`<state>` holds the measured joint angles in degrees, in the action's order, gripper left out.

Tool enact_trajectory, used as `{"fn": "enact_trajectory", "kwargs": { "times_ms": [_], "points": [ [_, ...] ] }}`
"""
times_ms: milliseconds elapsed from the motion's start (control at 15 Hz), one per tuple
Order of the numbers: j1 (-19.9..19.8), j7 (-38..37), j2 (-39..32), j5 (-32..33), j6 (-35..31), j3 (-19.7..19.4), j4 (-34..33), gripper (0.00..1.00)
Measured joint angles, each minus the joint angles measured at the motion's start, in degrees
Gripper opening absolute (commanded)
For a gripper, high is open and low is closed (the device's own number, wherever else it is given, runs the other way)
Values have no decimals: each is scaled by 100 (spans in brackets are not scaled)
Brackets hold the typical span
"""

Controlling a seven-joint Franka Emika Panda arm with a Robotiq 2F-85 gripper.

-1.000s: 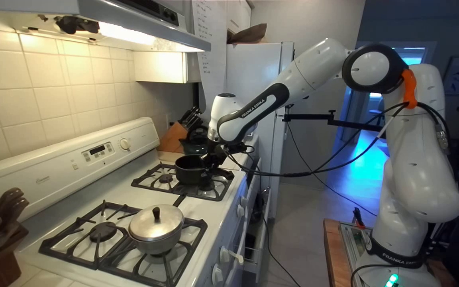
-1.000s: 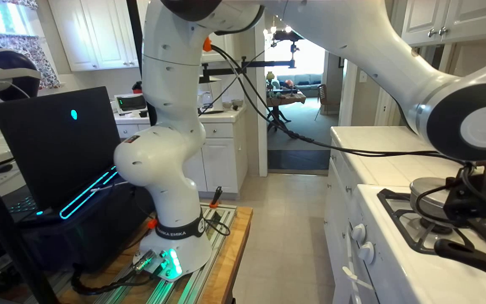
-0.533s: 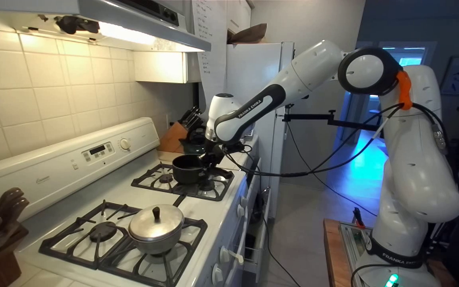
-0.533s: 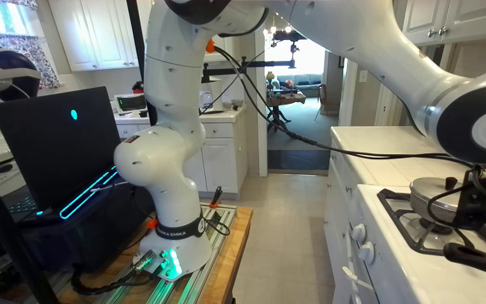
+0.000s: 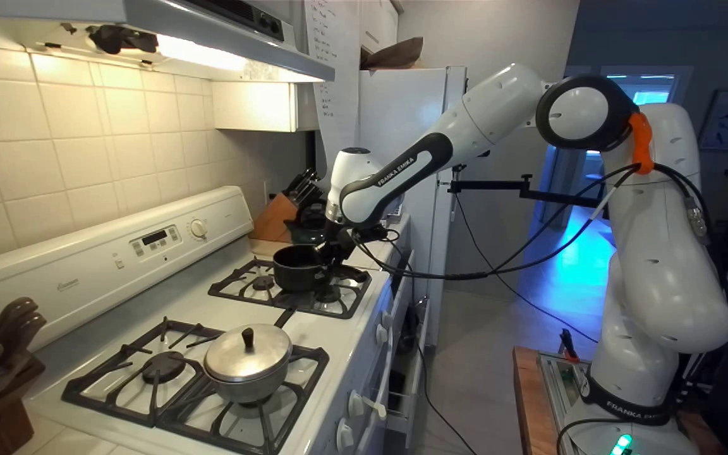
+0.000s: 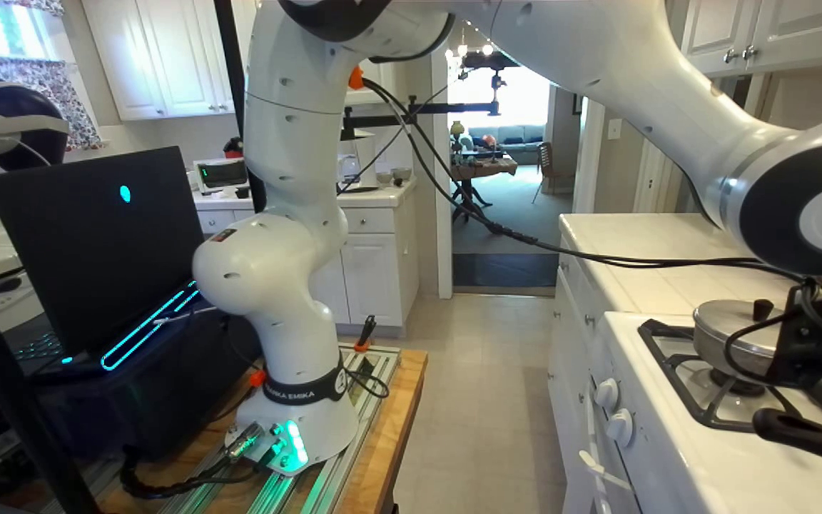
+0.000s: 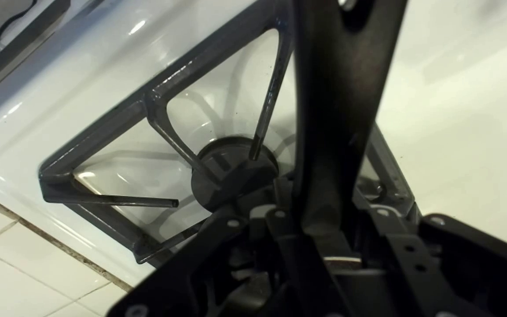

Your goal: Put the pot on the stove plate in front of it

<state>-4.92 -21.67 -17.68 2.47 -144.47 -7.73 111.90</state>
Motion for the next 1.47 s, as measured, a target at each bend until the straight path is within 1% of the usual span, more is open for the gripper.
{"fn": "enact_trajectory", "kwargs": {
  "times_ms": [333,600,1000,1467],
  "points": [
    [0,26,-4,0,0,-4,-3,7],
    [-33,302,-59,-2,0,-4,-69,7],
    [-160,778,-294,-26,2,0,-408,7],
    [-331,1205,-601,-627,35,107,-931,7]
  ]
}}
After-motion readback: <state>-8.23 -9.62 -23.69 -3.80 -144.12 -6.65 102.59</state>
